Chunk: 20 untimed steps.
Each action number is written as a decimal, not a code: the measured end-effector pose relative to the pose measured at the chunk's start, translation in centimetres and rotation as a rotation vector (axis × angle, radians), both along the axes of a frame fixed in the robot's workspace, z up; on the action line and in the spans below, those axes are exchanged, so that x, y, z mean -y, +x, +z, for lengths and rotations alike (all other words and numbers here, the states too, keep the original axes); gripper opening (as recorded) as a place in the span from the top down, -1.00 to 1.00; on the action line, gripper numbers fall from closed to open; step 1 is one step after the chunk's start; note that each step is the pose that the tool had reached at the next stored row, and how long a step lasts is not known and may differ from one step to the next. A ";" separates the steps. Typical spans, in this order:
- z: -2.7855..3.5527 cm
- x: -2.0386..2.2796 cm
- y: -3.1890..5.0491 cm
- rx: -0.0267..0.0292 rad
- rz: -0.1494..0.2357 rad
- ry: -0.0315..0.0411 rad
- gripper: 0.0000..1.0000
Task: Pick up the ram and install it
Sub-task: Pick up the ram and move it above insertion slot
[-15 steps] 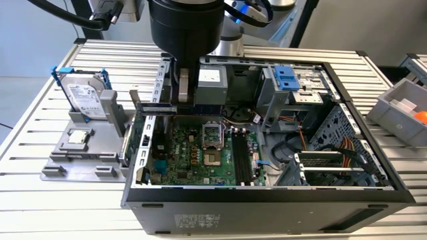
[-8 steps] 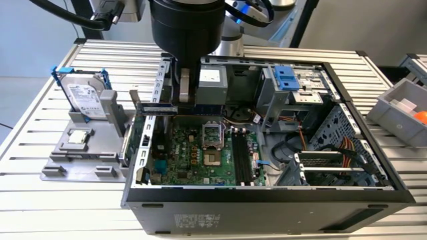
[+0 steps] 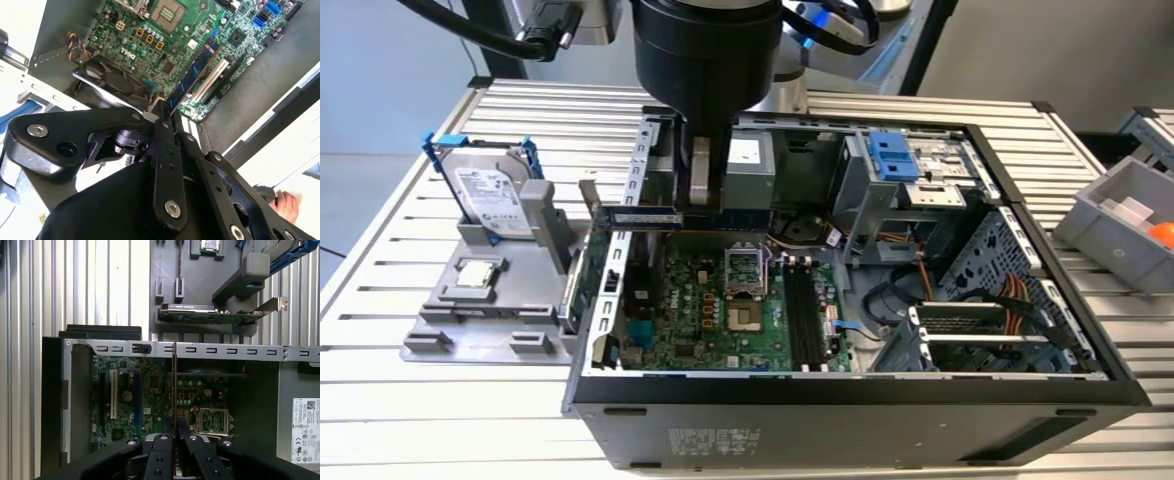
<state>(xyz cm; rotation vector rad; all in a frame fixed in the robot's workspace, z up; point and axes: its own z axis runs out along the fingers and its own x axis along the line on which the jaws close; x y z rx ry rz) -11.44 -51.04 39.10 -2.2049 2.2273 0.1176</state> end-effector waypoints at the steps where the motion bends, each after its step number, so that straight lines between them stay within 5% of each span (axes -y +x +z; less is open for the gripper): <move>1: 0.00 0.00 0.09 0.0000 0.000 0.0000 1.00; 20: 0.00 0.00 1.37 0.0000 0.000 -0.0001 1.00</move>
